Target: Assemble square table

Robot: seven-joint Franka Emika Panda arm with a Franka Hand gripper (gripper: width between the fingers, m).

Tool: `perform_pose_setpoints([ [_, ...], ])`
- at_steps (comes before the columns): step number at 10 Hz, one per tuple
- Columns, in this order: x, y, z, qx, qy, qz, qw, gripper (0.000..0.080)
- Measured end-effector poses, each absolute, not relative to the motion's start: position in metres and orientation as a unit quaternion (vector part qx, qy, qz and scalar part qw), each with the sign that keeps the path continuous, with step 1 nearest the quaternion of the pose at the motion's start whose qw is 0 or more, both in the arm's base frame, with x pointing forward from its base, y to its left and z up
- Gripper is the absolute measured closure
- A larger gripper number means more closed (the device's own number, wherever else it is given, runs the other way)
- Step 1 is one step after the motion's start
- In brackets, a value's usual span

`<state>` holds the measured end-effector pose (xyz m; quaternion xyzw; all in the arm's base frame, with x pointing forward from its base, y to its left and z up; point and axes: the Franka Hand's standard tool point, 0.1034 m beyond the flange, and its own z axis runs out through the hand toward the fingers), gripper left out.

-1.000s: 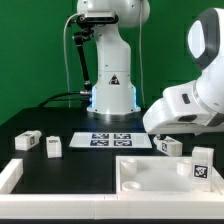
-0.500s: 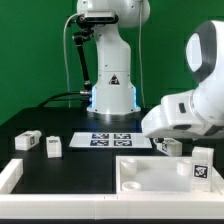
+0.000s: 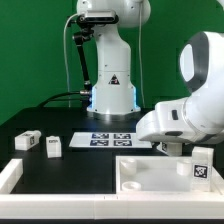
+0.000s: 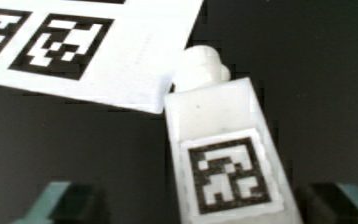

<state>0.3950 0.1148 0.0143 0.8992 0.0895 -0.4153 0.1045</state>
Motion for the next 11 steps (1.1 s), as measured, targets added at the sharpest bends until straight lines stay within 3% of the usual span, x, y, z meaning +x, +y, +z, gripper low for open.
perform_pose_setpoints([
  [1, 0.395, 0.114, 0.014, 0.899, 0.089, -0.415, 0.104, 0.0422],
  [2, 0.395, 0.114, 0.015, 0.899, 0.088, -0.416, 0.104, 0.0422],
  [3, 0.395, 0.113, 0.015, 0.899, 0.087, -0.416, 0.104, 0.0509],
  [9, 0.397, 0.109, 0.016, 0.9, 0.083, -0.416, 0.101, 0.0509],
  [11, 0.434, 0.096, 0.064, 0.915, 0.072, -0.388, 0.084, 0.0509],
])
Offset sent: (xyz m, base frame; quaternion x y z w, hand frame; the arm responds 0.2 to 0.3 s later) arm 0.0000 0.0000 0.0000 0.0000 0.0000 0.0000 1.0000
